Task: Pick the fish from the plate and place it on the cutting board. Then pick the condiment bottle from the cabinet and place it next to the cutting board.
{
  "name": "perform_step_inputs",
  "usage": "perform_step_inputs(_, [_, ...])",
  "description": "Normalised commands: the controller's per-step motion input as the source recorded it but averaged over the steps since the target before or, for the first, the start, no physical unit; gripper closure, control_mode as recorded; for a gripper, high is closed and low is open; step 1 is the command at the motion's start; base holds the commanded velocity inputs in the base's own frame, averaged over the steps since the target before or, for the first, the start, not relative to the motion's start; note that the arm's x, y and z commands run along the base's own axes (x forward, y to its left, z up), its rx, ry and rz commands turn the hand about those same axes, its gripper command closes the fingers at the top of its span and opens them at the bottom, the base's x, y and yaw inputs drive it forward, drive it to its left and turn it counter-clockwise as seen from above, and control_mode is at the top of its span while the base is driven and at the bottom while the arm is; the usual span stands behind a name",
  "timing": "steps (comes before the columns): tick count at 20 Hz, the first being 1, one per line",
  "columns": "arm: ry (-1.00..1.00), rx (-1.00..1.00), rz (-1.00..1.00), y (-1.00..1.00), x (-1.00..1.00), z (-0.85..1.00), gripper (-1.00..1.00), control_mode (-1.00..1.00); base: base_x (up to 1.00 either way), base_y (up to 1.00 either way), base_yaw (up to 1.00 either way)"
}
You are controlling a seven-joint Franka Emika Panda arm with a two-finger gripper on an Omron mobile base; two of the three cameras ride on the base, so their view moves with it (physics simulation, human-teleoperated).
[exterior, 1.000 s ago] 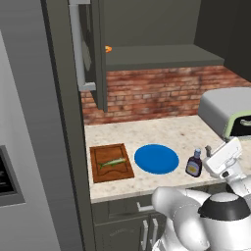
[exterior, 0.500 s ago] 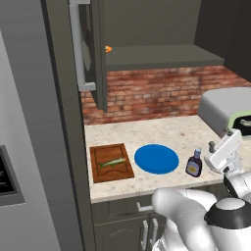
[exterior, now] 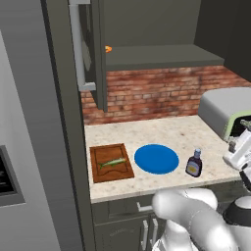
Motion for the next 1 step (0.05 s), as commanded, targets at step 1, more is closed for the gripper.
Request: perform_step_inputs(1, [-0.13, -0.19, 0.00, -0.56, -0.54, 0.10, -1.00, -1.00, 0.00, 0.00, 0.00])
